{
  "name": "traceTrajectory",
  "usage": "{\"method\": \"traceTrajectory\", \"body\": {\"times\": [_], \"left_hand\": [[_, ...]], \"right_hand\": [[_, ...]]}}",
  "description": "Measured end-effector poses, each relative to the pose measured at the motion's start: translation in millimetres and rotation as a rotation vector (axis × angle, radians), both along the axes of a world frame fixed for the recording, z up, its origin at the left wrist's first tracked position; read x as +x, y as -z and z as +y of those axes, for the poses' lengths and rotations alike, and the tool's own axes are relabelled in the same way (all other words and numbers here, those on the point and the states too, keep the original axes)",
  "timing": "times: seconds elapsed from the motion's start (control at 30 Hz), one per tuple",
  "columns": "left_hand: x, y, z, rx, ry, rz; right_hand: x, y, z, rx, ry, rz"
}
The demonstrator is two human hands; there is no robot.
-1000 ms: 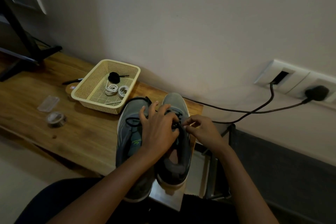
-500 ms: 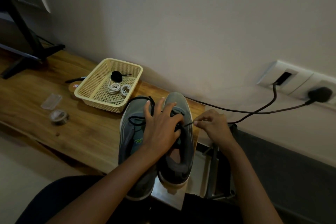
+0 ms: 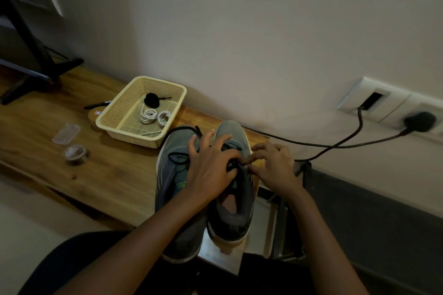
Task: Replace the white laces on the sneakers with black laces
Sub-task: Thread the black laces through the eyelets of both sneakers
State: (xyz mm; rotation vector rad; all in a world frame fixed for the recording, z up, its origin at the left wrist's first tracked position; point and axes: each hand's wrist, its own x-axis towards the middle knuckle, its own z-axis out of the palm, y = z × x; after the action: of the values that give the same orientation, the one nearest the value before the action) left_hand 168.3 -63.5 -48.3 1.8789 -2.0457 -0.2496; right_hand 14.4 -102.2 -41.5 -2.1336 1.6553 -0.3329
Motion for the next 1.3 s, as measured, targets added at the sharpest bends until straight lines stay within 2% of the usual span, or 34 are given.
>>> {"method": "traceTrajectory", "body": {"times": [0.13,0.23,0.3,0.47,0.63,0.73,0.87,1.03,1.17,1.3], "left_hand": [[0.1,1.2,0.6,-0.006,-0.016,0.009],[-1.2,1.3,-0.3,-0.014,-0.016,0.047],[-1.2,1.2,-0.6,-0.032,-0.005,0.057],[0.2,3.1,-0.5,-0.088,-0.005,0.086],[-0.4,3.2,-0.6,-0.1,0.005,0.067],[0.0,3.9,-1.6,-0.105,-0.018,0.073],[-0.2,5.4,-2.0,-0.138,-0.028,0.11],[-1.1,3.7,-1.1,-0.102,-0.022,0.057],[0.5,5.2,-0.9,-0.073,-0.035,0.092],[-0.2,4.8,-1.1,-0.04,-0.059,0.177]], "right_hand": [[-11.5,-4.8,-4.6,-0.012,0.073,-0.069],[-24.8,-10.4,-6.7,-0.049,0.231,-0.205],[-26.9,-13.8,-6.2,-0.095,0.299,-0.203],[-13.3,-11.3,-1.4,-0.068,0.151,-0.121],[-0.6,-0.7,1.3,-0.067,0.011,0.055],[-0.5,0.5,0.9,-0.122,0.006,0.04],[-16.1,-2.2,-5.7,-0.163,0.112,-0.06],[-31.0,-10.0,-3.6,-0.103,0.282,-0.156],[-22.1,-10.8,2.1,-0.032,0.144,-0.127],[-4.4,-6.6,6.2,-0.086,0.021,0.095]]}}
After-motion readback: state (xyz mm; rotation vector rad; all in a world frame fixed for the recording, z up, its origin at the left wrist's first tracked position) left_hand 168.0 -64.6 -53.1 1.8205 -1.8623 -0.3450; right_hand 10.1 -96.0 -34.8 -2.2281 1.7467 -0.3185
